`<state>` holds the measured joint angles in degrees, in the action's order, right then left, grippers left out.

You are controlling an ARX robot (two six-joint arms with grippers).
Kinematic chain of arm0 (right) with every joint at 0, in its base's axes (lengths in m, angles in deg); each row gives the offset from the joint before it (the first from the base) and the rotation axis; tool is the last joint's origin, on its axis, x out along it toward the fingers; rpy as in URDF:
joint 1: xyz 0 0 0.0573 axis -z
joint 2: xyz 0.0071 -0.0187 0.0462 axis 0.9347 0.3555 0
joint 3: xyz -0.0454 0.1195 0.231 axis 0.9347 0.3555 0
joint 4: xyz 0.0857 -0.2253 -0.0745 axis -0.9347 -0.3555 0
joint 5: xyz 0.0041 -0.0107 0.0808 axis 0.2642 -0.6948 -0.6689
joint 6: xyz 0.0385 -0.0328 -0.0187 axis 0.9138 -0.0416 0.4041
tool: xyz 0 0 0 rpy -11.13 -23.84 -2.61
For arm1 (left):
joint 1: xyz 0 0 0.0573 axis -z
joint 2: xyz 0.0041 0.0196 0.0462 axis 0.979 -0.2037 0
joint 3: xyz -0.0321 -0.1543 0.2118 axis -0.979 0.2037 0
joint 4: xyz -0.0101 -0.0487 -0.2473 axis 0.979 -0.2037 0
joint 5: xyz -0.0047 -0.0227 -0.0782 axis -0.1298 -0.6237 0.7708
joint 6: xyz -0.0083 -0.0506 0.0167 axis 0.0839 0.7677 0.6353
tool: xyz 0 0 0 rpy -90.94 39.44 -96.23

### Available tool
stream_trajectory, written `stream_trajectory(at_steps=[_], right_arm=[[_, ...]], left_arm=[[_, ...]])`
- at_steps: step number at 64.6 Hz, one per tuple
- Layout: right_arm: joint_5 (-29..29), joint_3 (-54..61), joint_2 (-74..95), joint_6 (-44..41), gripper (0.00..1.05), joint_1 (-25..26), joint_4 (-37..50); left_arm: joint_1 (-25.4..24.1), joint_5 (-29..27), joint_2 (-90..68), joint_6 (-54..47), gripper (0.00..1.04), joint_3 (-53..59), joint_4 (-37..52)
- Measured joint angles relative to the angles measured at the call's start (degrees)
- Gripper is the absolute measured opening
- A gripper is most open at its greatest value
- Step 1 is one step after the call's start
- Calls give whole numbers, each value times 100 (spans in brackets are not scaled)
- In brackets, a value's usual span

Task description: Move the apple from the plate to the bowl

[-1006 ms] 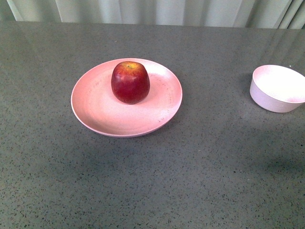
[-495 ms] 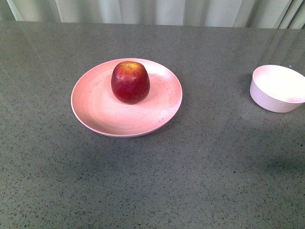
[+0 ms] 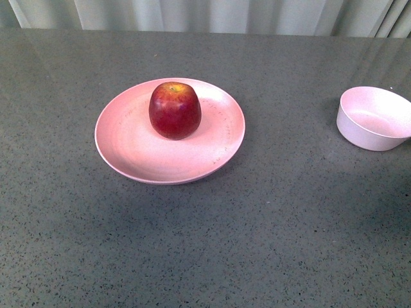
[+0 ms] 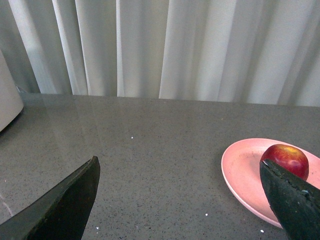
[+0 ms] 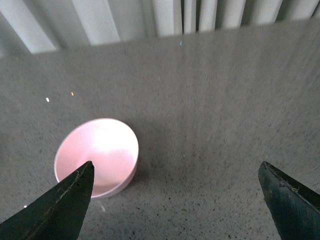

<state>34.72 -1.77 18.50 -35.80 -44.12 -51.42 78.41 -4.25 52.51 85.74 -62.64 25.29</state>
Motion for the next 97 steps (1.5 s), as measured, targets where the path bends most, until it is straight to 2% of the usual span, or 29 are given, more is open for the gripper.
stream_trajectory(at_steps=[9,17,54,79,93,97], right_arm=[[17,-1060,1740,-90,96,-256,-31],[70,-1725,2465,-87,96,-573,-243],[553,-2627,3845,-177,95,-1274,-868],[592,-2868,3978,136,40,-1366,-1213],[505,-2955,3976,223,6,-1666,-1456],[468,-2957,3971,271,2,-1779,-1475]], left_arm=[[0,0,0,2,96,0,0],[0,-2,0,2,96,0,0],[0,0,0,2,96,0,0],[0,0,0,0,96,0,0],[0,0,0,0,96,0,0],[0,0,0,2,96,0,0]])
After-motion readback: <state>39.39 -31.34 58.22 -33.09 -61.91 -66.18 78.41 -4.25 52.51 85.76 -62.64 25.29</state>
